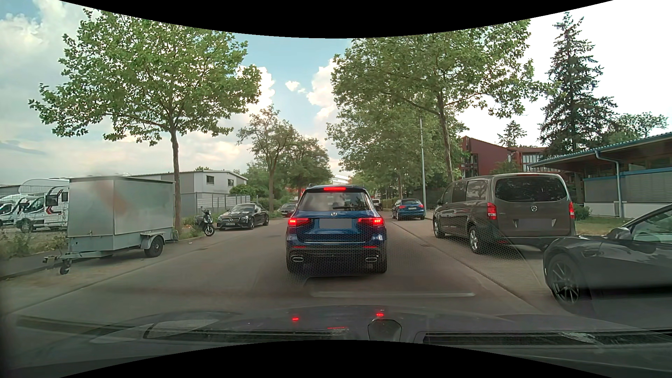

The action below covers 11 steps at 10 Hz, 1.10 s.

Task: Follow the waypoints while adhering to traffic rules and regulations

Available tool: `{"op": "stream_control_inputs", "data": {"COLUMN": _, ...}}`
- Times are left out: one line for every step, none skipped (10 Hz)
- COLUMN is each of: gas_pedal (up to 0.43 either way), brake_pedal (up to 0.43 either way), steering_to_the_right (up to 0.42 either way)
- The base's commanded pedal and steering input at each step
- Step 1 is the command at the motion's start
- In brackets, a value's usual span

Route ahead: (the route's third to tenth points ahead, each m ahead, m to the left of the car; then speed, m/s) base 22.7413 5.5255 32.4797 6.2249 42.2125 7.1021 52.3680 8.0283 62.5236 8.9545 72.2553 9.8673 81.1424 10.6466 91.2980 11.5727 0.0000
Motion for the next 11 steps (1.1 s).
{"op": "stream_control_inputs", "data": {"gas_pedal": 0.0, "brake_pedal": 0.189, "steering_to_the_right": 0.009}}
{"op": "stream_control_inputs", "data": {"gas_pedal": 0.0, "brake_pedal": 0.189, "steering_to_the_right": 0.009}}
{"op": "stream_control_inputs", "data": {"gas_pedal": 0.0, "brake_pedal": 0.189, "steering_to_the_right": 0.009}}
{"op": "stream_control_inputs", "data": {"gas_pedal": 0.0, "brake_pedal": 0.189, "steering_to_the_right": 0.009}}
{"op": "stream_control_inputs", "data": {"gas_pedal": 0.0, "brake_pedal": 0.189, "steering_to_the_right": 0.009}}
{"op": "stream_control_inputs", "data": {"gas_pedal": 0.0, "brake_pedal": 0.189, "steering_to_the_right": 0.009}}
{"op": "stream_control_inputs", "data": {"gas_pedal": 0.0, "brake_pedal": 0.189, "steering_to_the_right": 0.009}}
{"op": "stream_control_inputs", "data": {"gas_pedal": 0.0, "brake_pedal": 0.189, "steering_to_the_right": 0.009}}
{"op": "stream_control_inputs", "data": {"gas_pedal": 0.0, "brake_pedal": 0.189, "steering_to_the_right": 0.009}}
{"op": "stream_control_inputs", "data": {"gas_pedal": 0.0, "brake_pedal": 0.189, "steering_to_the_right": 0.009}}
{"op": "stream_control_inputs", "data": {"gas_pedal": 0.0, "brake_pedal": 0.189, "steering_to_the_right": 0.009}}
